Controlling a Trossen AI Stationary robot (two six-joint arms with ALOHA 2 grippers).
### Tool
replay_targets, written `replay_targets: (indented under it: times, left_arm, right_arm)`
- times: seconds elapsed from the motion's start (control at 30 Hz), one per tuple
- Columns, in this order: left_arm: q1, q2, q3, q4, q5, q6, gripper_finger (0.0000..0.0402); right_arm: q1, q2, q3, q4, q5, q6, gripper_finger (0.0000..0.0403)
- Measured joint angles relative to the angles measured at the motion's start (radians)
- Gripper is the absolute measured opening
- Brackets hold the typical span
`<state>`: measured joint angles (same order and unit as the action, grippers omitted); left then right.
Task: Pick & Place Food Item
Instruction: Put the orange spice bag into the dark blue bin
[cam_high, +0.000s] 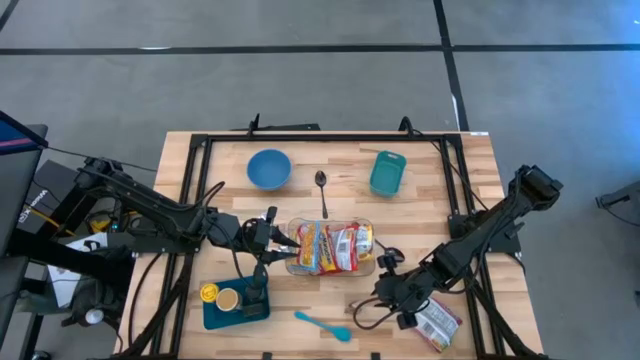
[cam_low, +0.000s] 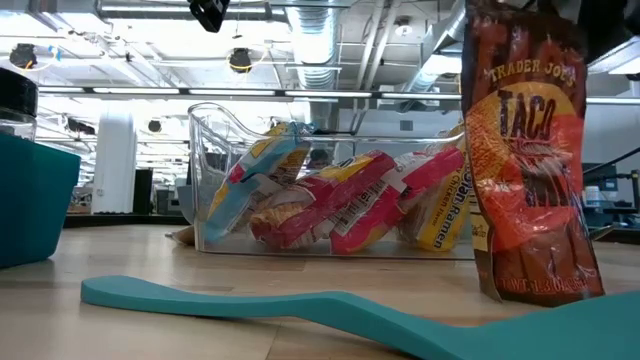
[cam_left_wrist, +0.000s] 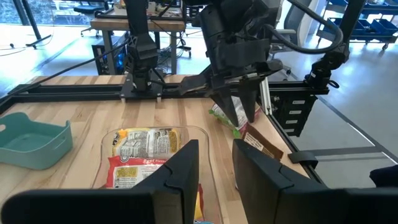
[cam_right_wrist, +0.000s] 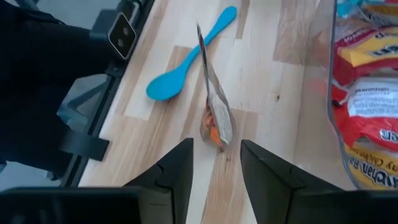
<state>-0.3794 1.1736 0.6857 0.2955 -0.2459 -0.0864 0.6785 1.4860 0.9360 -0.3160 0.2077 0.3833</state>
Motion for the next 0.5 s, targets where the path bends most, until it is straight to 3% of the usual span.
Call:
replay_targets:
  times: [0.5]
  left_arm:
    - [0.000,0.000,0.000,0.000,0.000,0.000,0.0092]
  right_arm:
    - [-0.007,0.009,0.000,0.045,0.006,-0.025,0.0127]
